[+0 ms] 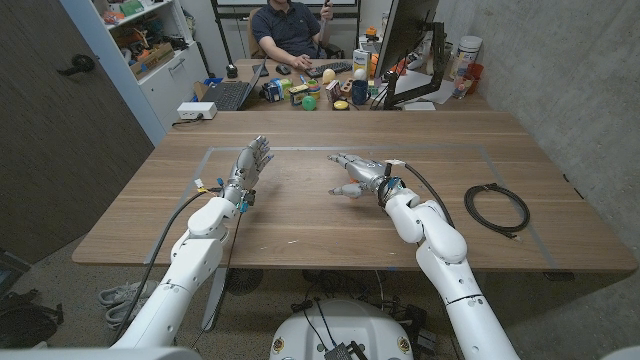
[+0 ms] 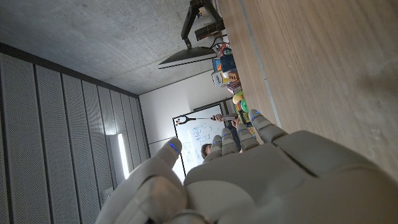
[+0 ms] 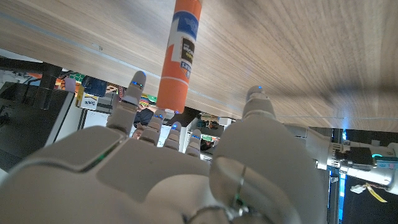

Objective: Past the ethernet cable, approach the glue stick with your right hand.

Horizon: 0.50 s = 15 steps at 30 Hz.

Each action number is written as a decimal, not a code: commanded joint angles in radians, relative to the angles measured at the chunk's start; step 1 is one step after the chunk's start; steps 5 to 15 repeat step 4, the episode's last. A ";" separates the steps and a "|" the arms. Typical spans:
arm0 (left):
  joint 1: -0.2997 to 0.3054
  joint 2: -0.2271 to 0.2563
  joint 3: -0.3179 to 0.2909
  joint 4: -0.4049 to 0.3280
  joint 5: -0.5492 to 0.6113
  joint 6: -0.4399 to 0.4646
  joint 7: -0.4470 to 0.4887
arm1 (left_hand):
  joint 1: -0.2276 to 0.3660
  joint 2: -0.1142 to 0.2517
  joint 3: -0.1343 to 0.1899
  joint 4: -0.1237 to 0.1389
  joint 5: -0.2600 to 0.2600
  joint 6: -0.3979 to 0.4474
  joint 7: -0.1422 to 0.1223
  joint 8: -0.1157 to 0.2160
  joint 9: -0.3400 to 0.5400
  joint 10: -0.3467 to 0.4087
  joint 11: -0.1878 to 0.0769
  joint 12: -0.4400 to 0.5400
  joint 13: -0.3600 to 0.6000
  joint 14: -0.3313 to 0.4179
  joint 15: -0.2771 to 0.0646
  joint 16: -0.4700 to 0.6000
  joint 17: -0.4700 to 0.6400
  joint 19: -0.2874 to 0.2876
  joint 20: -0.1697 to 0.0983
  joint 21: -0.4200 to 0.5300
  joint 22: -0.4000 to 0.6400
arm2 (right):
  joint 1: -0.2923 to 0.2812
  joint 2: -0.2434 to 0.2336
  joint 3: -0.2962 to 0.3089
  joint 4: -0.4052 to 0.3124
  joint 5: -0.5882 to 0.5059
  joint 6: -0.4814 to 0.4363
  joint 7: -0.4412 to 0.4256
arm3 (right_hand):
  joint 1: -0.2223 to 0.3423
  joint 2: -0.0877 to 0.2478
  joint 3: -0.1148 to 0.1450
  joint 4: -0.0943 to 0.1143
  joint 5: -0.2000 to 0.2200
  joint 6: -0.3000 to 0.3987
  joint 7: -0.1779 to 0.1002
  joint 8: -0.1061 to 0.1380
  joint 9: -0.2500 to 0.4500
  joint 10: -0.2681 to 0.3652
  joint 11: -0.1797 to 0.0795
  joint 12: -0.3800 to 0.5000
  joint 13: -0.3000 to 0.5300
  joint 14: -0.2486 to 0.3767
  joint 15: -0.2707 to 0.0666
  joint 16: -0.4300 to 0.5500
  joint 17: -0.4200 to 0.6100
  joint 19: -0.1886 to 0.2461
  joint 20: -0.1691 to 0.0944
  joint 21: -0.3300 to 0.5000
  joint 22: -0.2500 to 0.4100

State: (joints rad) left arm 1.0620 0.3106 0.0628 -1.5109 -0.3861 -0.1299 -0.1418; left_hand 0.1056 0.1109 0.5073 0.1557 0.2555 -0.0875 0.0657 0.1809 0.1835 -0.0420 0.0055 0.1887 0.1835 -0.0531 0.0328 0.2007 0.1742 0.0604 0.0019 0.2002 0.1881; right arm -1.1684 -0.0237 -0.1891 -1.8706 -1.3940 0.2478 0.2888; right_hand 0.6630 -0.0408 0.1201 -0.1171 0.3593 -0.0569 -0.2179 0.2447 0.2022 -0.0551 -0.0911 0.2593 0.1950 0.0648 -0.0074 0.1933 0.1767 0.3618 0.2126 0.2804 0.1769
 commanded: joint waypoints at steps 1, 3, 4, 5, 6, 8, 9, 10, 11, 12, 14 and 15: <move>0.001 -0.001 0.002 -0.001 0.002 0.001 0.001 | -0.008 0.036 0.001 -0.001 -0.001 -0.012 0.000 0.006 0.002 -0.007 -0.003 0.004 0.004 -0.010 -0.003 0.001 0.003 0.002 -0.002 0.001 0.002 | -0.004 -0.004 0.004 -0.001 0.007 0.007 -0.011 | 0.014 0.003 -0.004 0.001 0.007 0.014 -0.002 0.008 0.004 0.016 -0.007 0.007 0.003 0.018 -0.004 0.000 0.003 0.013 0.005 -0.005 0.001; 0.002 -0.002 0.001 -0.004 0.002 0.001 0.002 | -0.008 0.036 0.001 -0.001 -0.001 -0.012 0.000 0.006 0.002 -0.007 -0.002 0.004 0.004 -0.010 -0.003 0.001 0.003 0.003 -0.002 0.001 0.002 | -0.005 -0.004 0.003 -0.002 0.007 0.007 -0.010 | 0.017 0.004 -0.006 0.001 0.007 0.018 -0.002 0.009 0.004 0.020 -0.010 0.008 0.003 0.022 -0.006 0.000 0.003 0.016 0.005 -0.007 0.001; 0.003 -0.001 0.001 -0.004 0.003 0.001 0.002 | -0.008 0.036 0.001 -0.001 -0.001 -0.012 0.000 0.006 0.002 -0.007 -0.002 0.004 0.004 -0.011 -0.003 0.000 0.003 0.002 -0.001 0.001 0.002 | -0.006 -0.004 0.004 -0.002 0.007 0.007 -0.010 | 0.019 0.005 -0.007 0.001 0.007 0.022 -0.002 0.010 0.004 0.021 -0.010 0.008 0.003 0.025 -0.006 0.001 0.003 0.018 0.005 -0.008 0.001; 0.003 -0.001 0.001 -0.004 0.003 0.001 0.002 | -0.008 0.036 0.001 -0.001 -0.001 -0.012 0.000 0.006 0.002 -0.007 -0.002 0.004 0.004 -0.011 -0.003 0.000 0.003 0.002 -0.001 0.001 0.002 | -0.006 -0.004 0.004 -0.002 0.007 0.007 -0.010 | 0.019 0.005 -0.007 0.001 0.007 0.022 -0.002 0.010 0.004 0.021 -0.010 0.008 0.003 0.025 -0.006 0.001 0.003 0.018 0.005 -0.008 0.001; 0.003 -0.001 0.001 -0.004 0.003 0.001 0.002 | -0.008 0.036 0.001 -0.001 -0.001 -0.012 0.000 0.006 0.002 -0.007 -0.002 0.004 0.004 -0.011 -0.003 0.000 0.003 0.002 -0.001 0.001 0.002 | -0.006 -0.004 0.004 -0.002 0.007 0.007 -0.010 | 0.019 0.005 -0.007 0.001 0.007 0.022 -0.002 0.010 0.004 0.021 -0.010 0.008 0.003 0.025 -0.006 0.001 0.003 0.018 0.005 -0.008 0.001; 0.003 -0.001 0.001 -0.004 0.003 0.001 0.002 | -0.008 0.036 0.001 -0.001 -0.001 -0.012 0.000 0.006 0.002 -0.007 -0.002 0.004 0.004 -0.011 -0.003 0.000 0.003 0.002 -0.001 0.001 0.002 | -0.006 -0.004 0.004 -0.002 0.007 0.007 -0.010 | 0.019 0.005 -0.007 0.001 0.007 0.022 -0.002 0.010 0.004 0.021 -0.010 0.008 0.003 0.025 -0.006 0.001 0.003 0.018 0.005 -0.008 0.001; 0.003 -0.001 0.001 -0.004 0.003 0.001 0.002 | -0.008 0.036 0.001 -0.001 -0.001 -0.012 0.000 0.006 0.002 -0.007 -0.002 0.004 0.004 -0.011 -0.003 0.000 0.003 0.002 -0.001 0.001 0.002 | -0.006 -0.004 0.004 -0.002 0.007 0.007 -0.010 | 0.019 0.005 -0.007 0.001 0.007 0.022 -0.002 0.010 0.004 0.021 -0.010 0.008 0.003 0.025 -0.006 0.001 0.003 0.018 0.005 -0.008 0.001; 0.003 -0.001 0.001 -0.004 0.003 0.001 0.002 | -0.008 0.036 0.001 -0.001 -0.001 -0.012 0.000 0.006 0.002 -0.007 -0.002 0.004 0.004 -0.011 -0.003 0.000 0.003 0.002 -0.001 0.001 0.002 | -0.006 -0.004 0.004 -0.002 0.007 0.007 -0.010 | 0.019 0.005 -0.007 0.001 0.007 0.022 -0.002 0.010 0.004 0.021 -0.010 0.008 0.003 0.025 -0.006 0.001 0.003 0.018 0.005 -0.008 0.001; 0.003 -0.001 0.001 -0.004 0.003 0.001 0.002 | -0.008 0.036 0.001 -0.001 -0.001 -0.012 0.000 0.006 0.002 -0.007 -0.002 0.004 0.004 -0.011 -0.003 0.000 0.003 0.002 -0.001 0.001 0.002 | -0.006 -0.004 0.004 -0.002 0.007 0.007 -0.010 | 0.019 0.005 -0.007 0.001 0.007 0.022 -0.002 0.010 0.004 0.021 -0.010 0.008 0.003 0.025 -0.006 0.001 0.003 0.018 0.005 -0.008 0.001; 0.003 -0.001 0.001 -0.004 0.003 0.001 0.002 | -0.008 0.036 0.001 -0.001 -0.001 -0.012 0.000 0.006 0.002 -0.007 -0.002 0.004 0.004 -0.011 -0.003 0.000 0.003 0.002 -0.001 0.001 0.002 | -0.006 -0.004 0.004 -0.002 0.007 0.007 -0.010 | 0.019 0.005 -0.007 0.001 0.007 0.022 -0.002 0.010 0.004 0.021 -0.010 0.008 0.003 0.025 -0.006 0.001 0.003 0.018 0.005 -0.008 0.001; 0.003 -0.001 0.001 -0.004 0.003 0.001 0.002 | -0.008 0.036 0.001 -0.001 -0.001 -0.012 0.000 0.006 0.002 -0.007 -0.002 0.004 0.004 -0.011 -0.003 0.000 0.003 0.002 -0.001 0.001 0.002 | -0.006 -0.004 0.004 -0.002 0.007 0.007 -0.010 | 0.019 0.005 -0.007 0.001 0.007 0.022 -0.002 0.010 0.004 0.021 -0.010 0.008 0.003 0.025 -0.006 0.001 0.003 0.018 0.005 -0.008 0.001; 0.003 -0.001 0.001 -0.004 0.003 0.001 0.002 | -0.008 0.036 0.001 -0.001 -0.001 -0.012 0.000 0.006 0.002 -0.007 -0.002 0.004 0.004 -0.011 -0.003 0.000 0.003 0.002 -0.001 0.001 0.002 | -0.006 -0.004 0.004 -0.002 0.007 0.007 -0.010 | 0.019 0.005 -0.007 0.001 0.007 0.022 -0.002 0.010 0.004 0.021 -0.010 0.008 0.003 0.025 -0.006 0.001 0.003 0.018 0.005 -0.008 0.001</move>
